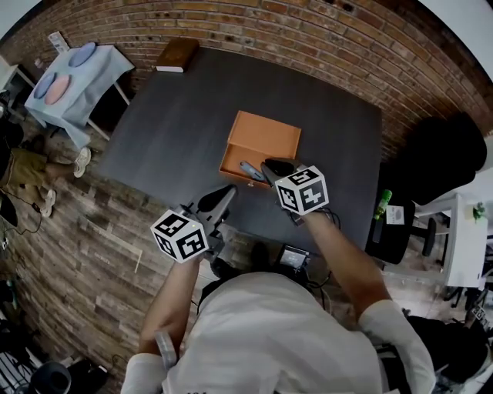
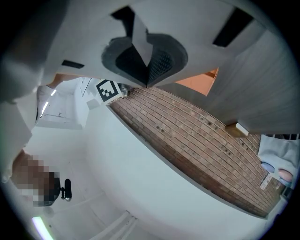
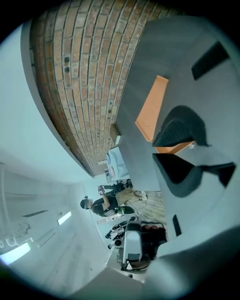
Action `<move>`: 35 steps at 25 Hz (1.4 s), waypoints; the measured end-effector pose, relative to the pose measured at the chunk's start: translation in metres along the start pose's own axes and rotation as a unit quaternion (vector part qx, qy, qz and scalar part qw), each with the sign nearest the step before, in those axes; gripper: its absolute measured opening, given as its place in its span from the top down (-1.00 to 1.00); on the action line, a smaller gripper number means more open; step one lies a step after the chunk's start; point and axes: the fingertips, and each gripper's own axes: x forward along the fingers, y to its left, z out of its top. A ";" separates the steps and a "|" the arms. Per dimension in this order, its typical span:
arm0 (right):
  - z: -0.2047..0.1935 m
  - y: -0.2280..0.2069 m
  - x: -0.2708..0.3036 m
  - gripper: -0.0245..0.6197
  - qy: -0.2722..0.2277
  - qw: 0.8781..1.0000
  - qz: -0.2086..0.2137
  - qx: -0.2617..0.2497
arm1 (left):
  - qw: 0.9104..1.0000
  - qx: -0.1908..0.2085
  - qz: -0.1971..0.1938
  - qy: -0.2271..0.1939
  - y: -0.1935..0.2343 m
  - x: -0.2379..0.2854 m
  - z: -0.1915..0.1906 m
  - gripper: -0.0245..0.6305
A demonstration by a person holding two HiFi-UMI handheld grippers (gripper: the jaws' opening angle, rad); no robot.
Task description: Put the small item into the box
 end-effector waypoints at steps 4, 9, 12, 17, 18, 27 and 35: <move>0.008 0.005 -0.016 0.77 -0.019 1.000 0.001 0.006 | 1.000 -0.001 -0.005 -0.009 -0.008 -0.005 0.006 0.89; 0.022 0.015 -0.038 0.78 -0.051 0.999 0.006 0.016 | 1.000 -0.003 -0.009 -0.021 -0.015 -0.015 0.016 0.89; 0.030 0.021 -0.052 0.78 -0.073 0.997 0.009 0.026 | 1.000 -0.010 -0.009 -0.027 -0.018 -0.024 0.018 0.89; 0.041 0.034 -0.079 0.78 -0.108 0.994 0.011 0.033 | 0.999 -0.011 -0.017 -0.037 -0.030 -0.036 0.023 0.89; 0.041 0.036 -0.083 0.78 -0.111 0.993 0.010 0.029 | 0.999 -0.009 -0.019 -0.038 -0.033 -0.038 0.023 0.89; 0.038 0.053 -0.106 0.80 -0.125 0.992 0.006 0.014 | 0.998 0.000 -0.031 -0.049 -0.053 -0.053 0.032 0.89; 0.037 0.061 -0.132 0.83 -0.156 0.987 0.008 0.031 | 0.998 0.002 -0.036 -0.059 -0.066 -0.062 0.036 0.89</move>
